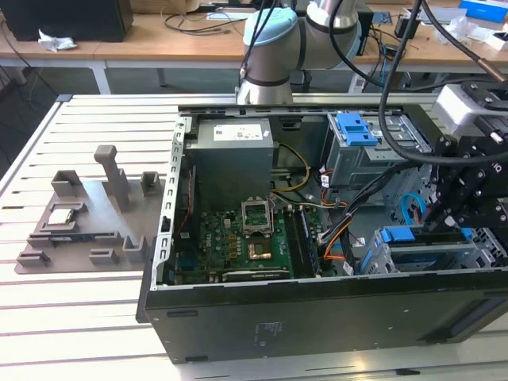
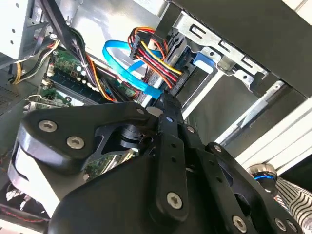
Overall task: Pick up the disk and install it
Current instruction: 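Insert the second disk wire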
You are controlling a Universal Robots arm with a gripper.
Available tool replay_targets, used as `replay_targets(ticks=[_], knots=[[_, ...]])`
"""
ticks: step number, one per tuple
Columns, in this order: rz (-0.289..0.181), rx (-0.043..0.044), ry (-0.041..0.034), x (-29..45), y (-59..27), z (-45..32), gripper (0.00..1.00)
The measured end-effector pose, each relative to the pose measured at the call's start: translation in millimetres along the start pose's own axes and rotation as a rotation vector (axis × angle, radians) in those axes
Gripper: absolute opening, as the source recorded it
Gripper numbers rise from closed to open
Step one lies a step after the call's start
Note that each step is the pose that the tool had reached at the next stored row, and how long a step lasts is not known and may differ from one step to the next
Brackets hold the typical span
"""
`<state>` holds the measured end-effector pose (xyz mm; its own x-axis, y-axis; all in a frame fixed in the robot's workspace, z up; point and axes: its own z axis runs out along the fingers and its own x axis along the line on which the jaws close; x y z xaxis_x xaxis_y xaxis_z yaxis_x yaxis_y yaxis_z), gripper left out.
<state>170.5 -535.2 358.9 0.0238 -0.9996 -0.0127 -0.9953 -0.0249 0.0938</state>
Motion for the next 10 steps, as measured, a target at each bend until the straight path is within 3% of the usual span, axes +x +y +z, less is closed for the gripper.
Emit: replay_targets(ticks=[1, 2, 10], knots=[[0.000, 0.0002, 0.0015, -3.4, 1.5, -17.2, 0.11], [0.000, 0.0002, 0.0022, -5.0, 2.9, -33.0, 0.11], [0.000, 0.0001, 0.0022, -5.0, 3.0, -33.3, 0.11]])
